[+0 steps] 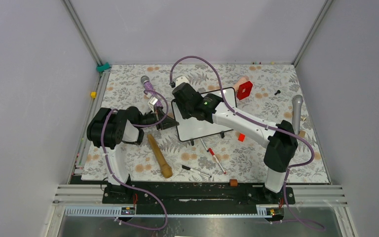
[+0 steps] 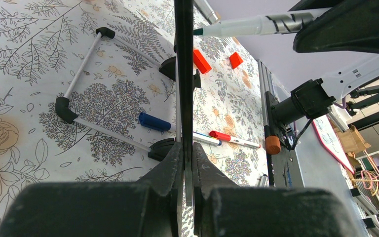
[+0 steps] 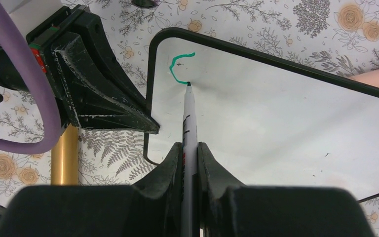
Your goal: Write a sentence on the whiteboard
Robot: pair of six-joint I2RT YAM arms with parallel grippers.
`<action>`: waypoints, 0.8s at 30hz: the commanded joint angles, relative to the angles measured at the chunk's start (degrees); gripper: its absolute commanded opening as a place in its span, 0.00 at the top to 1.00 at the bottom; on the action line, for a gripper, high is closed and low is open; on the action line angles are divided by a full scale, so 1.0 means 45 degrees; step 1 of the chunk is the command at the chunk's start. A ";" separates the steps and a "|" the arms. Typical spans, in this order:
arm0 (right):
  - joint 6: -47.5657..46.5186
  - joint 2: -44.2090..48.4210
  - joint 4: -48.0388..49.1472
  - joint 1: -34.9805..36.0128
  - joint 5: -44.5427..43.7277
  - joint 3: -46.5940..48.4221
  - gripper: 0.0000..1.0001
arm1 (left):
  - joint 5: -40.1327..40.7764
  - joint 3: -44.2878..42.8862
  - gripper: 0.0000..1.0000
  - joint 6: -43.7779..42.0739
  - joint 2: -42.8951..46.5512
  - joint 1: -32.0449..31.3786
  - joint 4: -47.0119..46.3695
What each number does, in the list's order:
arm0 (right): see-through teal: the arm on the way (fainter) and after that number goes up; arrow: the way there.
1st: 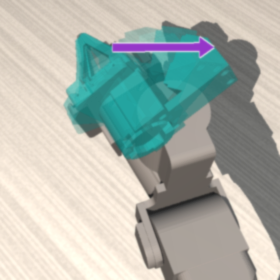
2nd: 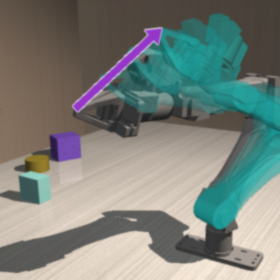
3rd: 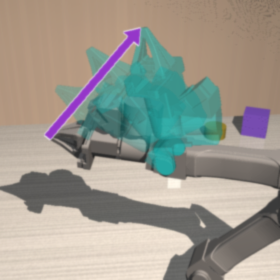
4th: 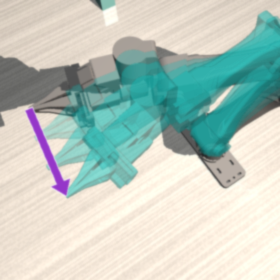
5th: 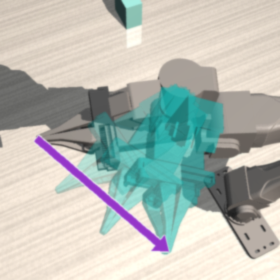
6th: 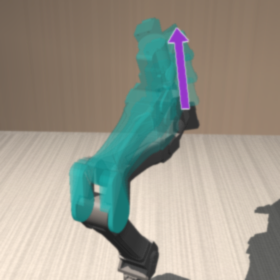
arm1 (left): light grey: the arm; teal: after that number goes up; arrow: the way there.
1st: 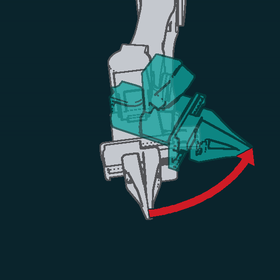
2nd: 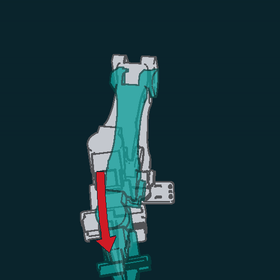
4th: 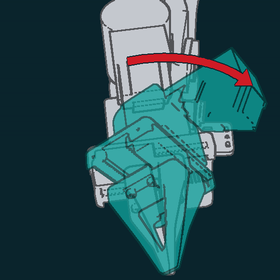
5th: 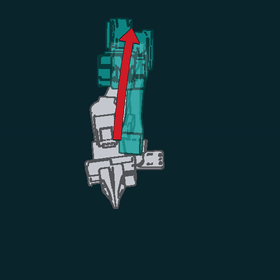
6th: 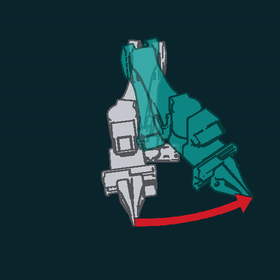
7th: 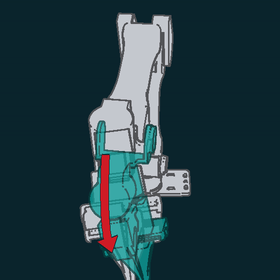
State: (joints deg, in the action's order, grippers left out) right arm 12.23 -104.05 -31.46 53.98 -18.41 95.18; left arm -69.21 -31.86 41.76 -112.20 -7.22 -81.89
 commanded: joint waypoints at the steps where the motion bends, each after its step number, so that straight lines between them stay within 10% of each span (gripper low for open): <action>1: -0.0083 0.0008 -0.0069 0.0066 -0.0927 0.0273 1.00 | -0.0231 0.0099 1.00 -0.0588 0.0390 0.0004 -0.0592; 24: -0.0162 -0.0393 -0.0065 0.0056 -0.0376 0.0910 1.00 | -0.0231 0.0126 1.00 -0.0661 0.0404 -0.0006 -0.0592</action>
State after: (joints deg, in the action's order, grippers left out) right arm 12.19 -104.92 -31.53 54.11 -19.86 96.92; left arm -69.10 -31.77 41.65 -112.20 -7.22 -81.69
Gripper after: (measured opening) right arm 0.155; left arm 0.047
